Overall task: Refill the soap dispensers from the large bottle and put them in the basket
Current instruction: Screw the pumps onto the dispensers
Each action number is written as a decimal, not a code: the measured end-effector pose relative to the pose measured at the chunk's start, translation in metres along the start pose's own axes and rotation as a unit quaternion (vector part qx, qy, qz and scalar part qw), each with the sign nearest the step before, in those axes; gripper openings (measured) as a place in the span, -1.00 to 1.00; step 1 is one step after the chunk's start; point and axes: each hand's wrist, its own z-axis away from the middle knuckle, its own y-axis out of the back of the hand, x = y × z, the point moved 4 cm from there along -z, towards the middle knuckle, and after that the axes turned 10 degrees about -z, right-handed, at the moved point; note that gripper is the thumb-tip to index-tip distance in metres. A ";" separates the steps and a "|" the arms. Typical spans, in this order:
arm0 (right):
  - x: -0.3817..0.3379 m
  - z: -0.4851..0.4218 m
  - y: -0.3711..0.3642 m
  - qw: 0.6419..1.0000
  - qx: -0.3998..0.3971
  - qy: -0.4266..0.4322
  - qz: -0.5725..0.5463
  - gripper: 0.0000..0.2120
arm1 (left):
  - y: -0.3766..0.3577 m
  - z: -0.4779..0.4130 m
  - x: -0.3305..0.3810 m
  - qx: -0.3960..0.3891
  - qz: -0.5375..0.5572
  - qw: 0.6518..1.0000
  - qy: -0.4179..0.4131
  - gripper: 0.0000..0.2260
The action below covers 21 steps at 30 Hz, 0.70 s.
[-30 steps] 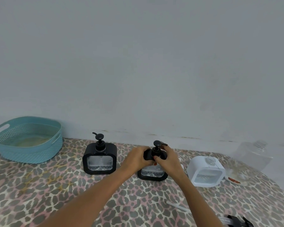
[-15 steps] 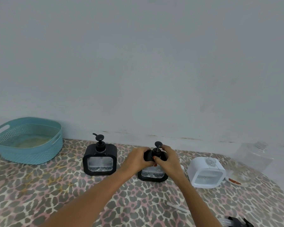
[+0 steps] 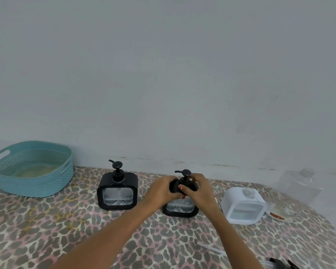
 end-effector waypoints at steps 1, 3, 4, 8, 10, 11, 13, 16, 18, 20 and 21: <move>-0.002 -0.001 0.002 1.000 -0.015 0.002 -0.011 -0.65 | 0.000 0.000 0.000 -0.001 0.000 1.000 -0.001 -0.63; -0.003 -0.002 0.005 0.998 -0.053 -0.009 -0.028 -0.65 | -0.001 -0.001 -0.001 -0.003 0.000 1.000 0.000 -0.62; -0.003 -0.003 0.007 0.997 -0.070 -0.010 -0.026 -0.67 | -0.001 0.000 -0.002 -0.004 -0.001 1.000 0.000 -0.62; 0.002 -0.004 0.005 0.998 -0.059 0.003 0.003 -0.75 | -0.001 0.000 -0.002 0.001 -0.002 1.000 -0.004 -0.62; 0.004 -0.004 0.003 1.000 -0.027 -0.004 -0.008 -0.71 | -0.001 0.000 -0.001 0.001 -0.002 1.000 -0.004 -0.61; 0.004 -0.004 0.002 1.000 -0.010 -0.012 -0.015 -0.70 | -0.001 0.000 -0.001 0.001 0.000 1.000 -0.004 -0.60; 0.004 -0.003 -0.004 1.000 0.013 -0.016 -0.002 -0.70 | -0.001 0.000 -0.001 0.000 0.007 1.000 -0.003 -0.61; 0.006 -0.001 -0.011 0.999 0.016 -0.016 0.025 -0.70 | -0.002 -0.001 -0.002 -0.003 0.014 1.000 -0.004 -0.62; 0.007 -0.003 -0.009 1.000 0.000 -0.007 0.026 -0.70 | -0.002 -0.001 -0.002 -0.002 0.014 1.000 -0.005 -0.62; 0.007 -0.005 -0.006 0.999 -0.025 0.001 0.028 -0.75 | -0.002 0.000 -0.002 -0.003 0.011 1.000 -0.004 -0.61; 0.007 -0.007 -0.004 0.999 -0.029 -0.002 0.036 -0.77 | -0.002 0.000 -0.002 -0.004 0.008 1.000 -0.003 -0.60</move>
